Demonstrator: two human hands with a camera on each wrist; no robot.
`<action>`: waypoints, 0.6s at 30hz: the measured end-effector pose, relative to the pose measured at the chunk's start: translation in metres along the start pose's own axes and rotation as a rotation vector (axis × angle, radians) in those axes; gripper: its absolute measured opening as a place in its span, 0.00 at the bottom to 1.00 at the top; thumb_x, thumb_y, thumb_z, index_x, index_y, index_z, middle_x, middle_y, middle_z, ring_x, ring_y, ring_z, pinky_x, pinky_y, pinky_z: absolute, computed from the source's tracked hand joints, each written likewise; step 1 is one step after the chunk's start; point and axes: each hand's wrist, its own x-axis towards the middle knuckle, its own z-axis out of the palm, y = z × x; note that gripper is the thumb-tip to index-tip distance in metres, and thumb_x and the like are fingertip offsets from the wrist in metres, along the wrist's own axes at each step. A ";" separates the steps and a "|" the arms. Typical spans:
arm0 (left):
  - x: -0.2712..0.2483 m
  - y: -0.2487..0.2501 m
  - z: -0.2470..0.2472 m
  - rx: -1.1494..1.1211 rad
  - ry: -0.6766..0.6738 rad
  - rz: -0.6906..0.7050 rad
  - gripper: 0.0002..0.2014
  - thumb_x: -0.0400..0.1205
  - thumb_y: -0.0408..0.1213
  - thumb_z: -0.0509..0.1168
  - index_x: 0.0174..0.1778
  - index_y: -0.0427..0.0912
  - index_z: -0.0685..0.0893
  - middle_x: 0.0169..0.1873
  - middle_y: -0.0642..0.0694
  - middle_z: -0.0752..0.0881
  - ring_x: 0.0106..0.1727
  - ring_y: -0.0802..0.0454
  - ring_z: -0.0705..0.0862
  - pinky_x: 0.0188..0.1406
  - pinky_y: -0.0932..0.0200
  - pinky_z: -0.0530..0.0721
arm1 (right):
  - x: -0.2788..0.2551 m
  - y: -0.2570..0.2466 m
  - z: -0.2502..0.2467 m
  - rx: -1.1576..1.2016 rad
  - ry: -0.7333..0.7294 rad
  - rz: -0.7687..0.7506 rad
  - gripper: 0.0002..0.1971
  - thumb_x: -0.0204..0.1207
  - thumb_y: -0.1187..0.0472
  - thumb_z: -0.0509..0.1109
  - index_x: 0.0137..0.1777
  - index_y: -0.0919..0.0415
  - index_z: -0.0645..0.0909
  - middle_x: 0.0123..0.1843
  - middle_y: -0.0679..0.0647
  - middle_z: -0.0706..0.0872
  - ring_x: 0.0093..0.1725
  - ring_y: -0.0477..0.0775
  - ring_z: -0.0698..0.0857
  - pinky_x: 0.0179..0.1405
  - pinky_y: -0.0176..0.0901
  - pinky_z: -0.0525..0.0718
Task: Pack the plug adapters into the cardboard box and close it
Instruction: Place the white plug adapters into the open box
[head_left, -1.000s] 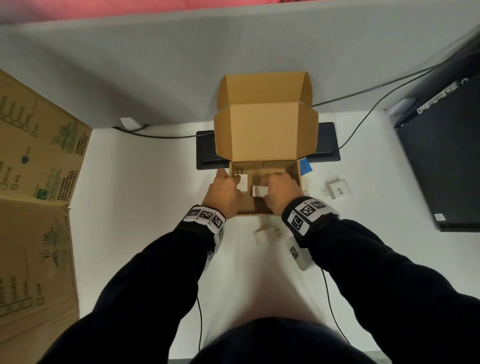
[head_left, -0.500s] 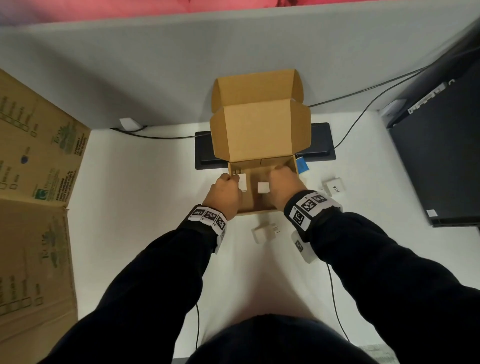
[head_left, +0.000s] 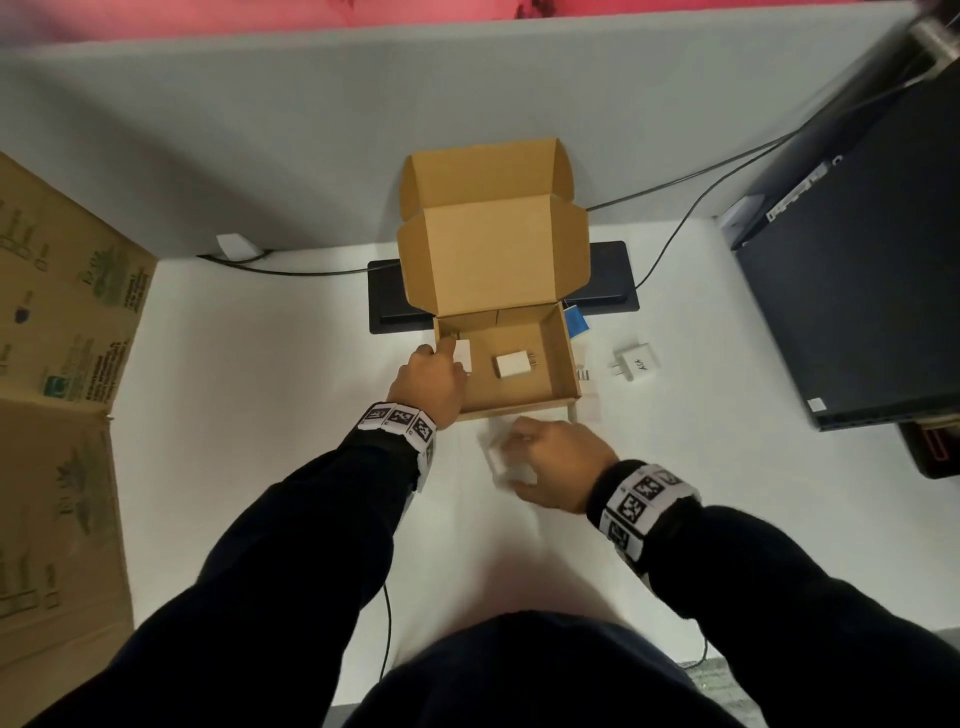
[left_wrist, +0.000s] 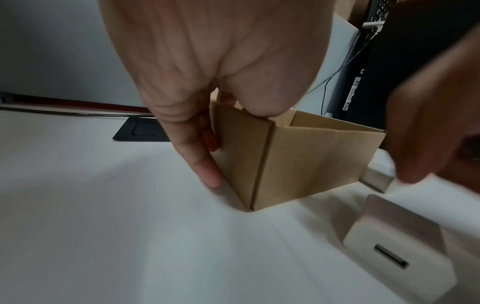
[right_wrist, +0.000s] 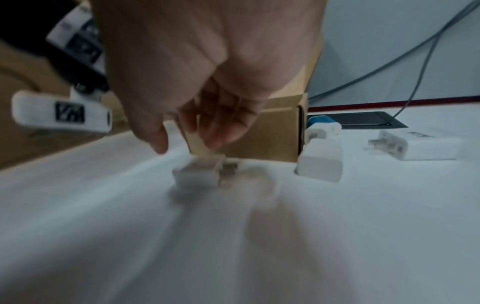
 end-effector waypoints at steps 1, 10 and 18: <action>-0.002 0.000 0.000 -0.010 -0.009 0.000 0.23 0.88 0.43 0.52 0.80 0.48 0.67 0.51 0.35 0.79 0.54 0.30 0.82 0.54 0.40 0.83 | -0.001 -0.001 0.004 -0.035 -0.043 0.033 0.20 0.79 0.46 0.66 0.68 0.52 0.81 0.67 0.52 0.80 0.52 0.65 0.87 0.45 0.55 0.86; -0.018 -0.017 -0.001 -0.348 -0.011 0.050 0.24 0.87 0.44 0.49 0.80 0.56 0.72 0.46 0.39 0.86 0.47 0.42 0.85 0.59 0.46 0.84 | 0.016 0.002 0.022 -0.138 0.017 0.030 0.10 0.78 0.66 0.65 0.57 0.58 0.81 0.59 0.57 0.81 0.54 0.65 0.84 0.33 0.51 0.78; -0.020 -0.018 -0.012 -0.435 0.022 0.101 0.21 0.89 0.34 0.54 0.75 0.51 0.80 0.41 0.47 0.88 0.37 0.45 0.89 0.51 0.46 0.90 | 0.035 -0.008 -0.037 0.446 0.434 0.045 0.17 0.72 0.51 0.77 0.56 0.52 0.77 0.48 0.48 0.82 0.42 0.49 0.80 0.38 0.41 0.79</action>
